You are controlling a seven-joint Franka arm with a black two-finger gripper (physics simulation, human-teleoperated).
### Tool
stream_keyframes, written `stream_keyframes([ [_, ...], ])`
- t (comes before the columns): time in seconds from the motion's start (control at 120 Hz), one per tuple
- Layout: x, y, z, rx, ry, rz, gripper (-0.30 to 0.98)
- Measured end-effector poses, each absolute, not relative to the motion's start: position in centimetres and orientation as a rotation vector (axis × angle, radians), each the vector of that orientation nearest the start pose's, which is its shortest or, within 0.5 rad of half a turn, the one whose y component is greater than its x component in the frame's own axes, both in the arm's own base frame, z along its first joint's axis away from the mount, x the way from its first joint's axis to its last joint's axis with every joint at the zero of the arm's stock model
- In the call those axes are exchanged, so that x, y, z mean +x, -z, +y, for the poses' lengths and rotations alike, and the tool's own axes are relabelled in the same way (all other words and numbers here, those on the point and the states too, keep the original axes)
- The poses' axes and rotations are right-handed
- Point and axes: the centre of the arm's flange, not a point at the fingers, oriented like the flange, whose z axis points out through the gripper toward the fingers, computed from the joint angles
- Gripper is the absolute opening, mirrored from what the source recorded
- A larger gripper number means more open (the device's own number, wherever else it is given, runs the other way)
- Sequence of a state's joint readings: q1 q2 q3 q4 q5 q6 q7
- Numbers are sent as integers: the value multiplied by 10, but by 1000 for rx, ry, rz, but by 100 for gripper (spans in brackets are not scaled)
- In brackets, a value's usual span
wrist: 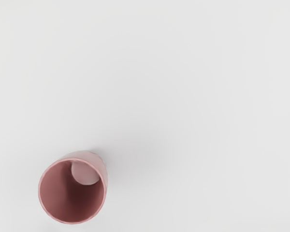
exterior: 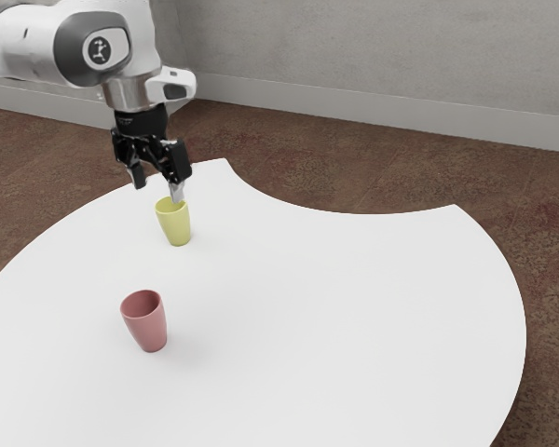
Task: Place the right cup onto the left cup
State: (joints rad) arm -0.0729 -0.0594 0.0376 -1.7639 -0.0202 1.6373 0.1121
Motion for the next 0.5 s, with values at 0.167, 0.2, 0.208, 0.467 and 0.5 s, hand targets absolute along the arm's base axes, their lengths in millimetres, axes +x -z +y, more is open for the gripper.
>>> stream_keyframes([
  [0.167, 484, -543, -23, -3152, -106, 211, 69],
  [0.2, 476, -538, -23, -3151, -101, 202, 69],
  [0.208, 473, -537, -23, -3152, -99, 200, 69],
  [0.467, 451, -465, -32, -3156, -113, 109, 69],
  [0.5, 454, -458, -32, -3157, -109, 95, 69],
])
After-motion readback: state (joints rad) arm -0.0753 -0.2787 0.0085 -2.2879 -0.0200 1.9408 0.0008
